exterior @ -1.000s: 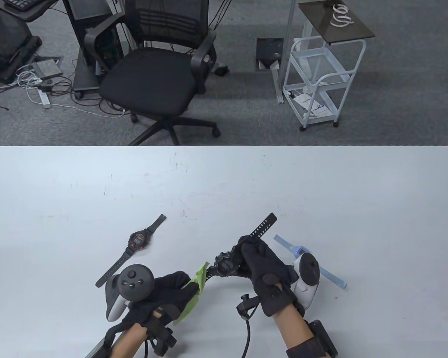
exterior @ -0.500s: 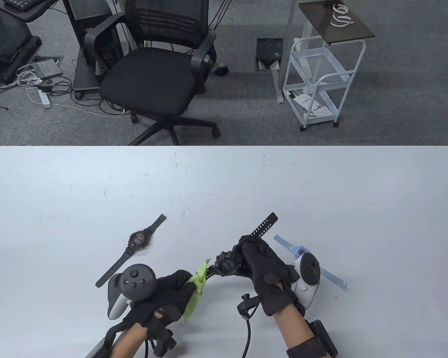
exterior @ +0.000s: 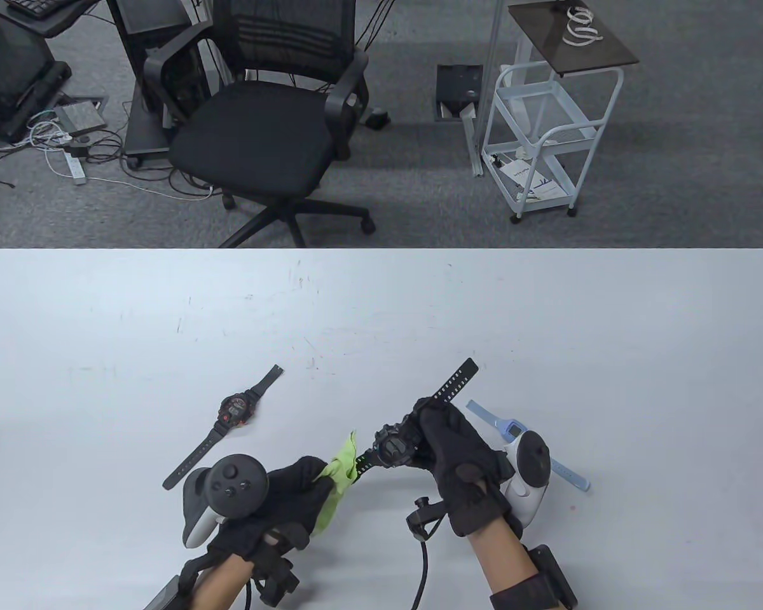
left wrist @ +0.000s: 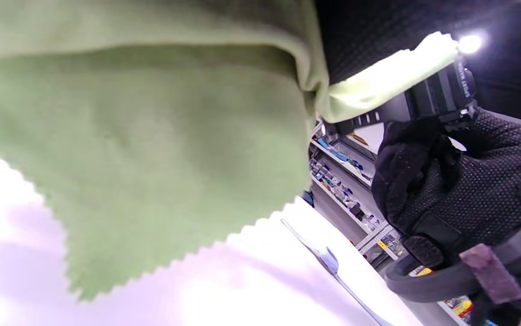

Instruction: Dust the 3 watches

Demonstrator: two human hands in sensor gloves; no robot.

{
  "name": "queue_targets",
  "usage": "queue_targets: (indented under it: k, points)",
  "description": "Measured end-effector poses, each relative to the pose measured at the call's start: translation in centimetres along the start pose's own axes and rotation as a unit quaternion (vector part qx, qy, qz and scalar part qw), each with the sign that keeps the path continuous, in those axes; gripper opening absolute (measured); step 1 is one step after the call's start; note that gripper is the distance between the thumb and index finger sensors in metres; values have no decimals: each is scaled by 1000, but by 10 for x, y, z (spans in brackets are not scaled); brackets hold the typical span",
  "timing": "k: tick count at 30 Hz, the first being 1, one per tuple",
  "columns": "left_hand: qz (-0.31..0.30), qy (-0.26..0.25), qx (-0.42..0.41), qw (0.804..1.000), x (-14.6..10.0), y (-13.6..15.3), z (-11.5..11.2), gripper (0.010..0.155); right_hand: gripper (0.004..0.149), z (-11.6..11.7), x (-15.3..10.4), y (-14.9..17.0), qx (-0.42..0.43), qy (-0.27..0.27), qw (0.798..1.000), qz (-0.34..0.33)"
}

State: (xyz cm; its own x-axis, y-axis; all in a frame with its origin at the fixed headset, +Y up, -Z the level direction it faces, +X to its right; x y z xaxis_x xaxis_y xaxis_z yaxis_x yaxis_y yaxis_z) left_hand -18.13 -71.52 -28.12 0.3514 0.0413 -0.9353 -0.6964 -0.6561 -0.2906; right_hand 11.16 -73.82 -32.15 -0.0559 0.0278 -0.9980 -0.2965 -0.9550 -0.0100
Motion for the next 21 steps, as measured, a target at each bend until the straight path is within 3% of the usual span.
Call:
queue_targets:
  k: [5,8,14,21]
  points:
    - [-43,-56,84,994,-7,-18,11,44,46,-10,0,-6,6,20,1000,-8]
    - [-76,-70,161,982,-10,-32,6,44,46,-17,0,-9,12,36,999,-10]
    - [-129,-7,251,959,-7,-55,-39,44,46,-35,0,-13,11,76,997,-11]
    - [-157,66,321,931,-4,-62,-83,44,46,-40,2,-7,9,87,996,5]
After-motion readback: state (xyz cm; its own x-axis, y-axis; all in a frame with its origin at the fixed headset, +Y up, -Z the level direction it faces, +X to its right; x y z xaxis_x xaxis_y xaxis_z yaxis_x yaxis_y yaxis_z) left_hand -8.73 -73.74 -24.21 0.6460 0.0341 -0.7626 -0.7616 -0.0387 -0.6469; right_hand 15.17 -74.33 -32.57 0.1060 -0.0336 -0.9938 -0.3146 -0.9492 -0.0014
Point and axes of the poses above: the tracker on the back of each hand, its own y axis roughly to the little-finger side, its own x axis roughly from the wrist to the fingertips, z = x × y, the point moved 4 cm from there along x, roughly from the wrist to the fingertips, and after that the axes turned 1 degree about x, right-handed, at the moved point
